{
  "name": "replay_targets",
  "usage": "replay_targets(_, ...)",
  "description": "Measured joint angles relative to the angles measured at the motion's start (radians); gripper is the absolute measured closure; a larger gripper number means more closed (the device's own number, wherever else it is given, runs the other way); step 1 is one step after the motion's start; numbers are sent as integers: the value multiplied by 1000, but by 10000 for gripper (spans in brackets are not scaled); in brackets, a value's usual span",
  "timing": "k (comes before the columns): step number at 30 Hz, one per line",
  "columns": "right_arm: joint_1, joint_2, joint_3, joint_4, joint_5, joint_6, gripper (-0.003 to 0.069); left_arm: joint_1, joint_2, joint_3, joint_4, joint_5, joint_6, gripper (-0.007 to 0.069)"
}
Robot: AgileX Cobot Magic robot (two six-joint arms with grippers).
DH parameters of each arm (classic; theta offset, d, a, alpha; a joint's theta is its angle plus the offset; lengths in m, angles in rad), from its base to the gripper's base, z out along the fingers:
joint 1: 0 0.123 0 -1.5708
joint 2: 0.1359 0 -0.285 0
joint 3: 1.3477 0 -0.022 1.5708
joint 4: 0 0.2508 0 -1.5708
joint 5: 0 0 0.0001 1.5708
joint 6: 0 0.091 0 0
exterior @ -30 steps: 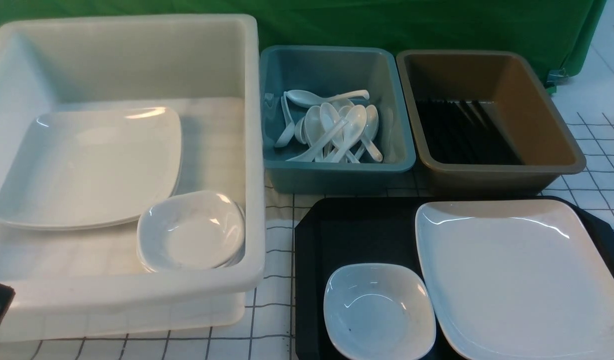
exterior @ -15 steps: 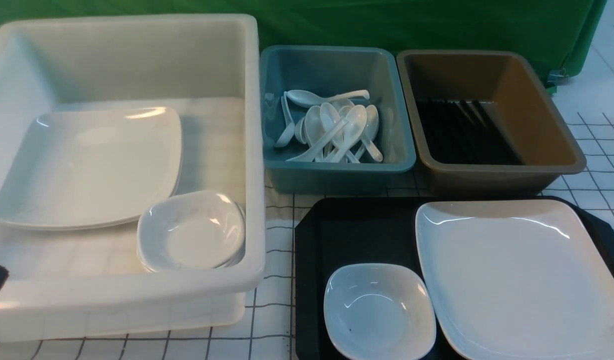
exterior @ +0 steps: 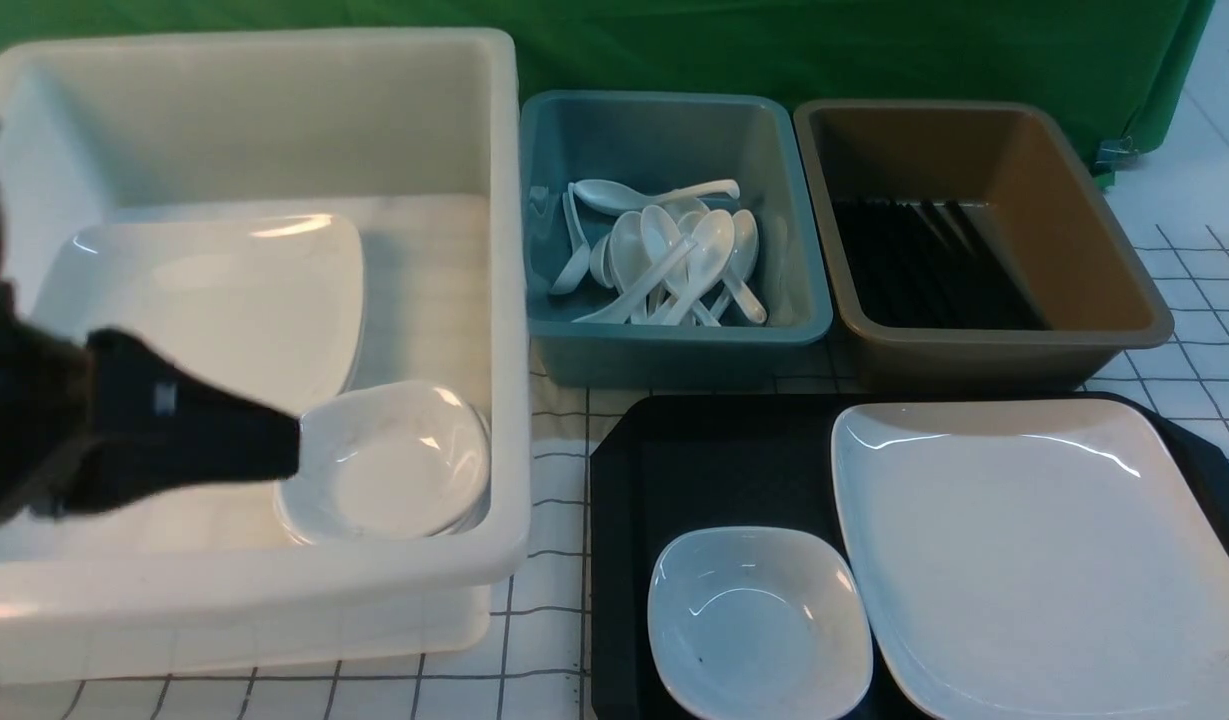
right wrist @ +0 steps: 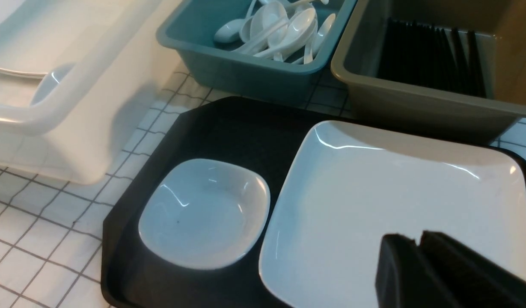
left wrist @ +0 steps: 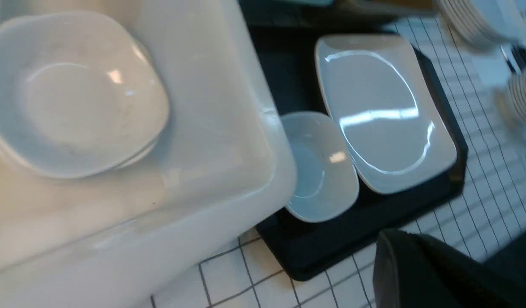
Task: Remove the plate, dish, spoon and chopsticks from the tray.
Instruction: Use the left arm to grab a small plate from the dinner plate
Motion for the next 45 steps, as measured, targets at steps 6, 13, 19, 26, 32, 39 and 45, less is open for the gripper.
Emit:
replay_targets(6, 0, 0, 0, 0, 33, 0, 588, -148, 326, -243, 5, 38, 66, 582)
replay_targets(13, 0, 0, 0, 0, 56, 0, 588, -490, 530, -433, 184, 13, 69, 496)
replay_targets(19, 0, 0, 0, 0, 58, 0, 588, -655, 705, -509, 386, -7, 3, 373)
replay_targets(26, 0, 0, 0, 1, 61, 0, 587, -723, 951, -695, 489, 49, -38, 233)
replay_targets(32, 0, 0, 0, 1, 61, 0, 587, -722, 1089, -816, 584, 62, -39, 211)
replay_targets(39, 0, 0, 0, 1, 65, 0, 587, -722, 1185, -847, 681, 62, 53, 210)
replay_targets(45, 0, 0, 0, 1, 69, -1, 587, -722, 1218, -848, 681, 33, 119, 210)
